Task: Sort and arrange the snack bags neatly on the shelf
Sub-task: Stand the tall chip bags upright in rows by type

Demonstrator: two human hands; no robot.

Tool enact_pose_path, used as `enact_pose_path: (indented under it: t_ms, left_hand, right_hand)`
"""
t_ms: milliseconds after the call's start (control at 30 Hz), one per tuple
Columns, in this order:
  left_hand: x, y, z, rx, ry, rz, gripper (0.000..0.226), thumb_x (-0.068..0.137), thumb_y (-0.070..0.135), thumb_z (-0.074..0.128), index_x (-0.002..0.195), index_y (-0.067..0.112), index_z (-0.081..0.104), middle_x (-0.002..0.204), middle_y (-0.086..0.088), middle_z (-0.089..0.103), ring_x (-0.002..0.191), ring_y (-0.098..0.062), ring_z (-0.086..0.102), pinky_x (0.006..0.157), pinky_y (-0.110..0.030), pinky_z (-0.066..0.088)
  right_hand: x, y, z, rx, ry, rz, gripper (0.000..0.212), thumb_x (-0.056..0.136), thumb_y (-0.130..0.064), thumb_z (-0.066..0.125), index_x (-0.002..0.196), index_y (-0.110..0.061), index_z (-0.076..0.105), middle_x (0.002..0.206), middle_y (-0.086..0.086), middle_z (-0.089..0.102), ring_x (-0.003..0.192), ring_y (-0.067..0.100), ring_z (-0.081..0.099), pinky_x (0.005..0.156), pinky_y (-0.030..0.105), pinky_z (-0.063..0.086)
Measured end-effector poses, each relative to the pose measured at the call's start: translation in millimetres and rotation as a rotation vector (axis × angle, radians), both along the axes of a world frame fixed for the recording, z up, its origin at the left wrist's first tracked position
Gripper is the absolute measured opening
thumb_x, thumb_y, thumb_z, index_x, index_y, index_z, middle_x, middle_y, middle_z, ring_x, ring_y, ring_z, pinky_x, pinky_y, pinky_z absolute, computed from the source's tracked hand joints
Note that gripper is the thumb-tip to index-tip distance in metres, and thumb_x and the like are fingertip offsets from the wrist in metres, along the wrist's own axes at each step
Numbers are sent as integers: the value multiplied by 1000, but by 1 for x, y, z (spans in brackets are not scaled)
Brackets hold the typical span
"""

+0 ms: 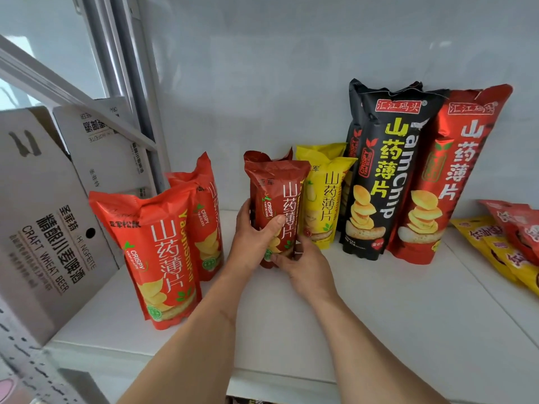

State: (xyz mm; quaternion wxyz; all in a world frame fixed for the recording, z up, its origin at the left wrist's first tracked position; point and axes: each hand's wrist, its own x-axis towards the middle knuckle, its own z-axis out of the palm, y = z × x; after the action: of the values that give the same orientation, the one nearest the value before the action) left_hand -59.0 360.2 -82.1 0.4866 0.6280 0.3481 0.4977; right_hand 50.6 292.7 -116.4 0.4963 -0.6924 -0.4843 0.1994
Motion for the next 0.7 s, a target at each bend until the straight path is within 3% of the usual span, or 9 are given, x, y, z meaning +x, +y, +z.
enact_pose_path:
  t_ms: [167, 400, 533, 633, 700]
  left_hand:
    - [12, 17, -1, -22, 16, 13, 78, 81, 50, 76, 146, 30, 38, 133, 9, 55, 114, -7, 59, 89, -22, 51]
    - [19, 41, -2, -21, 87, 33, 103, 63, 74, 65, 151, 29, 34, 146, 5, 51, 123, -12, 57, 98, -30, 50]
    - [22, 52, -4, -66, 68, 28, 117, 57, 79, 64, 155, 26, 28, 152, 1, 45, 133, -16, 50, 109, -39, 45]
    - [24, 56, -6, -85, 48, 0, 112, 64, 73, 70, 155, 23, 27, 152, 0, 45, 132, -15, 50, 102, -30, 47]
    - [27, 58, -8, -84, 34, -2, 96, 77, 60, 74, 153, 22, 31, 146, 1, 50, 123, -12, 55, 92, -22, 48]
  right_hand:
    - [6, 20, -2, 2, 17, -47, 66, 63, -58, 74, 120, -29, 59, 111, -10, 69, 99, 13, 66, 87, 39, 55]
    - [7, 41, -3, 1, 14, -133, 53, 74, -43, 80, 120, -22, 62, 111, -5, 71, 101, 17, 66, 84, 35, 54]
    - [2, 50, -3, -45, -41, -230, 48, 78, -47, 75, 118, -23, 63, 108, -4, 71, 98, 20, 67, 72, 28, 48]
    - [-1, 54, -2, -62, -68, -282, 47, 80, -48, 72, 118, -23, 62, 107, -2, 71, 97, 22, 67, 69, 28, 44]
    - [-3, 55, -2, -68, -84, -305, 47, 82, -49, 70, 120, -22, 61, 109, -1, 71, 98, 22, 66, 69, 27, 42]
